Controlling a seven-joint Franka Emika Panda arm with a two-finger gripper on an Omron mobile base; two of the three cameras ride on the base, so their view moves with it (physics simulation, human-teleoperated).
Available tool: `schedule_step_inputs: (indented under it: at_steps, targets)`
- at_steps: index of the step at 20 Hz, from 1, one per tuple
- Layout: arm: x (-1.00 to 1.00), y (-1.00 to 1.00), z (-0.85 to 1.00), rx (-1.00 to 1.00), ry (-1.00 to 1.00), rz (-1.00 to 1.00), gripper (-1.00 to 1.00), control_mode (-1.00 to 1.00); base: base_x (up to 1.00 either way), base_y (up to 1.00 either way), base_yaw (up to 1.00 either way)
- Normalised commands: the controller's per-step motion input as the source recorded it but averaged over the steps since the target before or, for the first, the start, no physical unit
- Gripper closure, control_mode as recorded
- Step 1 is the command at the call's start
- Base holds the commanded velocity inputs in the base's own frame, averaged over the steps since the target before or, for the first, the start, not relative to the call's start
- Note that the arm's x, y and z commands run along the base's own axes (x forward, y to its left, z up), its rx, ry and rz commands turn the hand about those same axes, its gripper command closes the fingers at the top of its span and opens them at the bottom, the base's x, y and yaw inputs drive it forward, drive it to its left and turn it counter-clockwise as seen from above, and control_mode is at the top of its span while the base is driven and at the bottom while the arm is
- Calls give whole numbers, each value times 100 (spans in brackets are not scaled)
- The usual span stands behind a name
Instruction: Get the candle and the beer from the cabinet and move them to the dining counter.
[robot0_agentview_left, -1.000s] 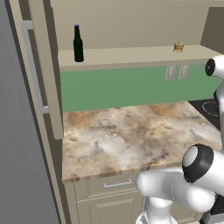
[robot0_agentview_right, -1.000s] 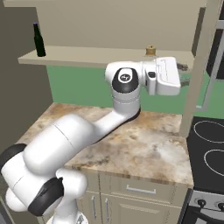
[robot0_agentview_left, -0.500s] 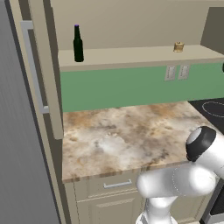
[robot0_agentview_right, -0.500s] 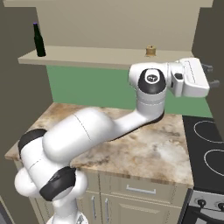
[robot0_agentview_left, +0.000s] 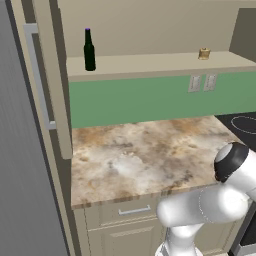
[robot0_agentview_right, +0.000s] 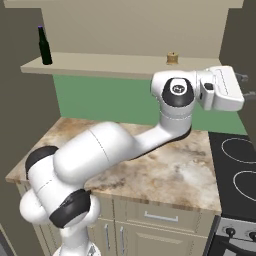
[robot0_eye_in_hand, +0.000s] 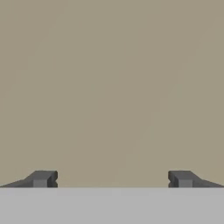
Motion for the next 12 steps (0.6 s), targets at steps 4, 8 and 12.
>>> schedule_step_inputs:
  at_steps: [4, 8, 12]
  targets:
    - [0, 8, 0, 0, 0, 5, -100, -100, 0, 0, 0]
    - [-4, 49, -5, -7, 0, 10, -100, -100, 0, 0, 0]
    - [-18, 62, -10, -11, 0, 20, -100, -100, 0, 0, 0]
